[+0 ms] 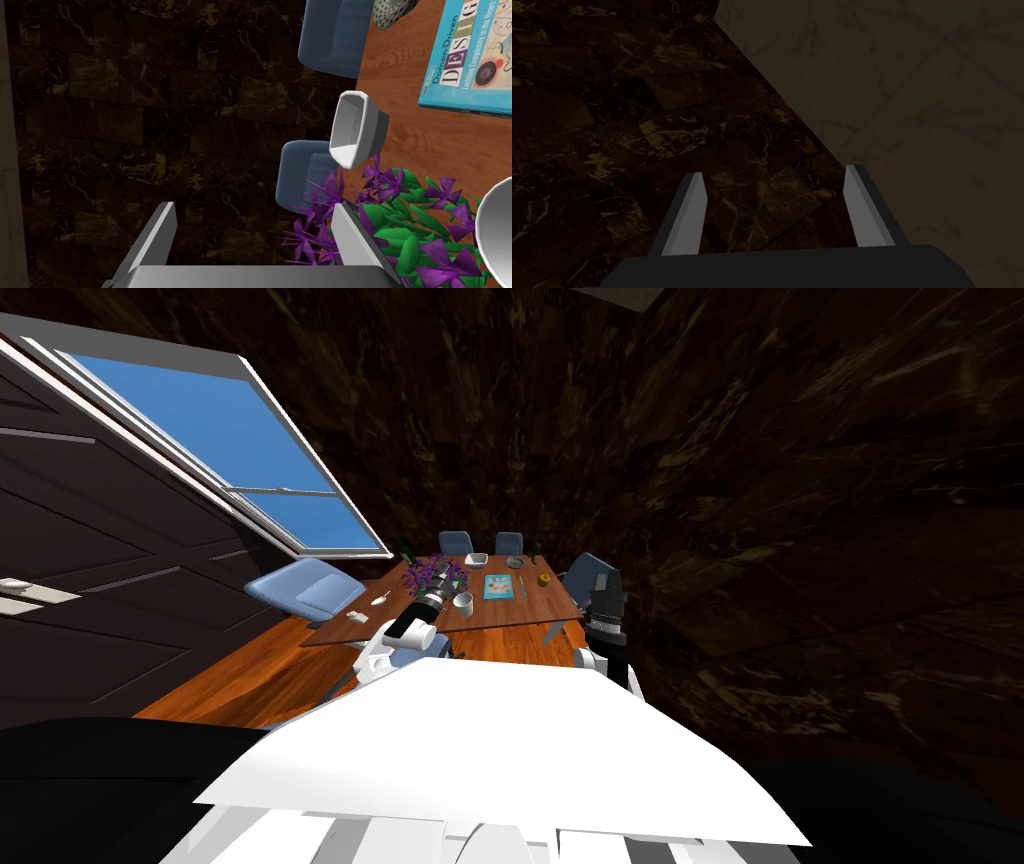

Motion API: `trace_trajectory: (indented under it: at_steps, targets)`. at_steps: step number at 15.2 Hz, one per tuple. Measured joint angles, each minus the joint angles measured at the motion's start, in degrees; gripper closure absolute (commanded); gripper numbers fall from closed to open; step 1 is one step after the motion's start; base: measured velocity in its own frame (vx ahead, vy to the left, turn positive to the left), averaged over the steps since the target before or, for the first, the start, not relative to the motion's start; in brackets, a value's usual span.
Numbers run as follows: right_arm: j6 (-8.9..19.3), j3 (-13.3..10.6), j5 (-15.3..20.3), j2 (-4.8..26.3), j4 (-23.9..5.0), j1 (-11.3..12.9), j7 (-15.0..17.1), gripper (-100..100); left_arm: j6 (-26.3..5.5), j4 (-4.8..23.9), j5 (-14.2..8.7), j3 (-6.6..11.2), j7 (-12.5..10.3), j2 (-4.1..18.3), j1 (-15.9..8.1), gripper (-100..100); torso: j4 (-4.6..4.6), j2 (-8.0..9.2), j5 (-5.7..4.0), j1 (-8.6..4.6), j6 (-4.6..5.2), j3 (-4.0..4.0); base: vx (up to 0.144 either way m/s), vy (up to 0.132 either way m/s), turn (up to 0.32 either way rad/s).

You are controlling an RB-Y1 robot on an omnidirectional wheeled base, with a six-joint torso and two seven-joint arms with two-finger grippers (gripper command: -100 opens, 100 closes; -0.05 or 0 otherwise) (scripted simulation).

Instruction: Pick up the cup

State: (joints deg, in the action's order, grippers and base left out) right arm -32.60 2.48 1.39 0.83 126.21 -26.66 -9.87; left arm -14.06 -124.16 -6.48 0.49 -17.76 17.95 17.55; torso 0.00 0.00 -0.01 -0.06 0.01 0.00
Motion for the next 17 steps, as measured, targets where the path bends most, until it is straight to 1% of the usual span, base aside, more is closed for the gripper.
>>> trace_trajectory:
  at_steps: [4, 5, 7, 12, 13, 15, 17]
  targets:
    - [0.0, 0.0, 0.0, 0.0, 0.0, 0.0, 0.0, 0, -4.52, 1.78, -0.87, 0.48, -2.18, 0.78, -1.51, -100, 0.0, 0.0, 0.0, 0.01, -0.01, 0.0, -0.002, -0.01, -0.046]
    - [0.0, 0.0, 0.0, 0.0, 0.0, 0.0, 0.0, 0, -5.36, 1.87, -0.89, 0.49, -2.38, 0.77, -1.61, -100, 0.0, 0.0, 0.0, 0.03, -0.02, 0.0, -0.002, -0.011, -0.062]
    - [0.0, 0.0, 0.0, 0.0, 0.0, 0.0, 0.0, 0, -7.59, 2.55, -1.34, 0.76, -3.53, 1.09, -2.33, -100, 0.0, 0.0, 0.0, 0.01, 0.0, 0.0, -0.002, -0.011, -0.062]
    - [0.0, 0.0, 0.0, 0.0, 0.0, 0.0, 0.0, 0, -13.39, 5.05, -2.53, 1.46, -6.42, 1.95, -4.88, -100, 0.0, -0.01, 0.0, 0.0, 0.01, 0.0, -0.002, -0.014, -0.073]
    - [0.0, 0.0, 0.0, 0.0, 0.0, 0.0, 0.0, 0, -14.7, 5.15, -2.77, 1.62, -7.14, 2.06, -5.07, -100, 0.0, -0.01, 0.0, -0.01, 0.0, 0.0, 0.001, -0.01, -0.025]
    - [0.0, 0.0, 0.0, 0.0, 0.0, 0.0, 0.0, 0, -16.69, 5.46, -3.0, 1.7, -7.77, 2.18, -5.13, -100, 0.0, 0.0, 0.0, 0.02, -0.02, 0.0, -0.002, -0.008, -0.028]
    - [0.0, 0.0, 0.0, 0.0, 0.0, 0.0, 0.0, 0, -18.79, 6.63, -3.61, 2.05, -8.97, 2.58, -6.23, -100, 0.0, 0.0, 0.0, 0.02, 0.0, 0.0, -0.002, -0.01, -0.062]
